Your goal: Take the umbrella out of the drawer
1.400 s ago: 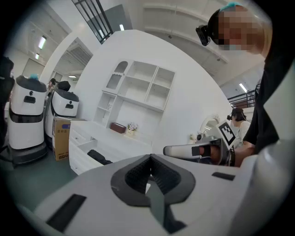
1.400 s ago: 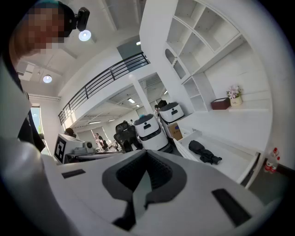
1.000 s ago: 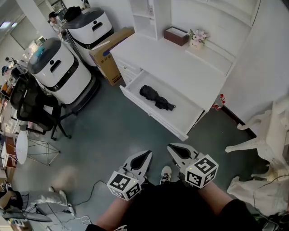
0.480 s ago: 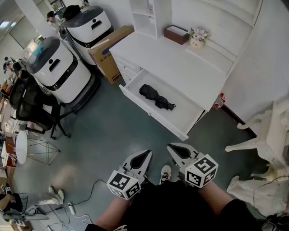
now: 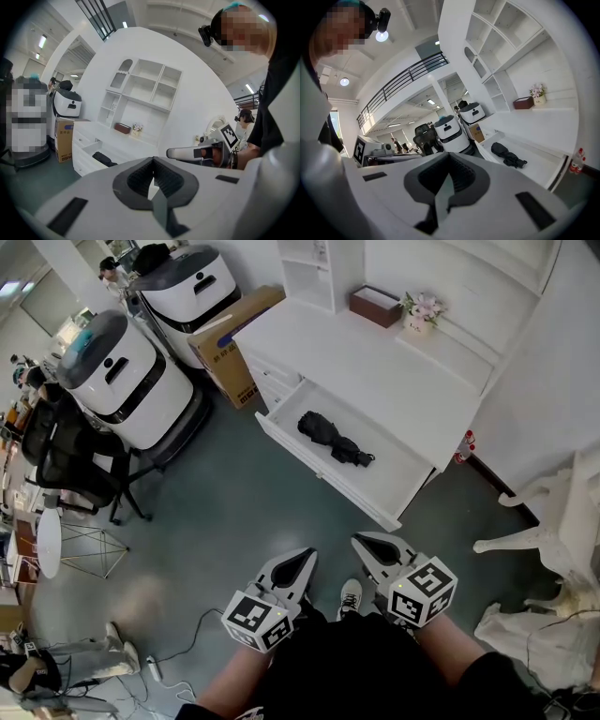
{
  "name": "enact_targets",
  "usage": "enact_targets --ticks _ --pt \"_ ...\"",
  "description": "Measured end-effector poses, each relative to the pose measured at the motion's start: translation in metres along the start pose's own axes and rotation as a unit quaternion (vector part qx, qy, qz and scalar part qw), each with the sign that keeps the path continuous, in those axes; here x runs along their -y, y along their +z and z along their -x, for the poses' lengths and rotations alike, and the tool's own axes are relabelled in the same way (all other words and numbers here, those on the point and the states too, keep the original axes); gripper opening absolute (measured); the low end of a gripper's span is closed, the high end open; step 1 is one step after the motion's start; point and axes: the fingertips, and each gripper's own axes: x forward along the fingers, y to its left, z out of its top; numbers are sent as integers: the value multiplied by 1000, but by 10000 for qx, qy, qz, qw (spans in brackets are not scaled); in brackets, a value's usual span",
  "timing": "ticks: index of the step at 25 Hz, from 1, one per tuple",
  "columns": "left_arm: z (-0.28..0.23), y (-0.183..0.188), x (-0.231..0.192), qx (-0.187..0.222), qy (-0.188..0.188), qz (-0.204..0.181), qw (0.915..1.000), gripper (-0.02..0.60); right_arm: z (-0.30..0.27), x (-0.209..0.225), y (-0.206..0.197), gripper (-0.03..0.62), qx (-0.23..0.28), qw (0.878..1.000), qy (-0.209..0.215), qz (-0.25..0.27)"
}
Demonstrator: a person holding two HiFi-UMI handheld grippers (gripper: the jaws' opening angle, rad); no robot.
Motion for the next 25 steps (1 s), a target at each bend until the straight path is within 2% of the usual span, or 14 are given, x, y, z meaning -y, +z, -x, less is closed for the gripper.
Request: enact_targets --ticks 25 --pt "29 43 -101 -30 -585 -164 9982 3 -84 -29 29 2 410 9957 -829 -79"
